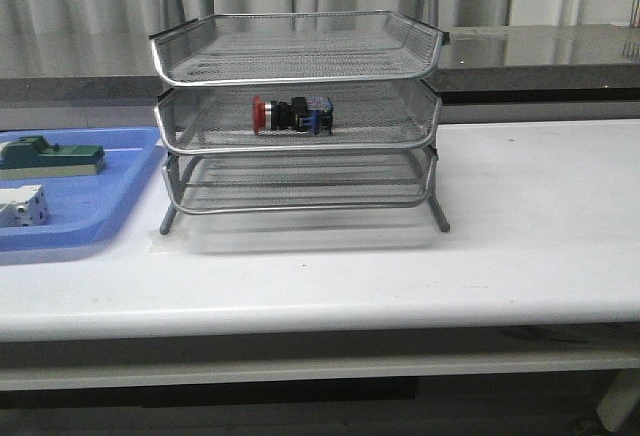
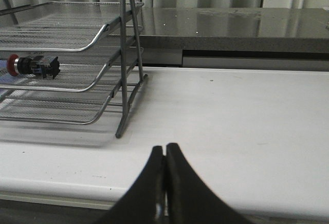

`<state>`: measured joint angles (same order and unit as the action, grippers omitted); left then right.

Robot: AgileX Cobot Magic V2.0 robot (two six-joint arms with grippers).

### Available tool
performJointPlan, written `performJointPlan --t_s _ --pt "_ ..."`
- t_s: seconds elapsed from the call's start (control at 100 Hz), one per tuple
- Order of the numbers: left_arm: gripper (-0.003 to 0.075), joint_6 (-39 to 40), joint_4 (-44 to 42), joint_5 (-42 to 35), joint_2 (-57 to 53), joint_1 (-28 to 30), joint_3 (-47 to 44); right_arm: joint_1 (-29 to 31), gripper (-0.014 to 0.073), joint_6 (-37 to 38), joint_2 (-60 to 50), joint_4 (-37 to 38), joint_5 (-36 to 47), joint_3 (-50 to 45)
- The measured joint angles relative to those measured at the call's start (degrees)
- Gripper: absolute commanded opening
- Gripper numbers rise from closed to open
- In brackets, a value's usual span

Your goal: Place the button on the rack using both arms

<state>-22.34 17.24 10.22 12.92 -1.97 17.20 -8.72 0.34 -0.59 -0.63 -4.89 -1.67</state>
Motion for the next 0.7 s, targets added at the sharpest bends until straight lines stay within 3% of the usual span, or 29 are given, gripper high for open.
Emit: performJointPlan --t_s 0.7 --pt "-0.0021 0.0 -1.3 -0.1 0.0 0.0 -0.5 0.0 -0.0057 0.0 0.0 0.0 0.0 0.0"
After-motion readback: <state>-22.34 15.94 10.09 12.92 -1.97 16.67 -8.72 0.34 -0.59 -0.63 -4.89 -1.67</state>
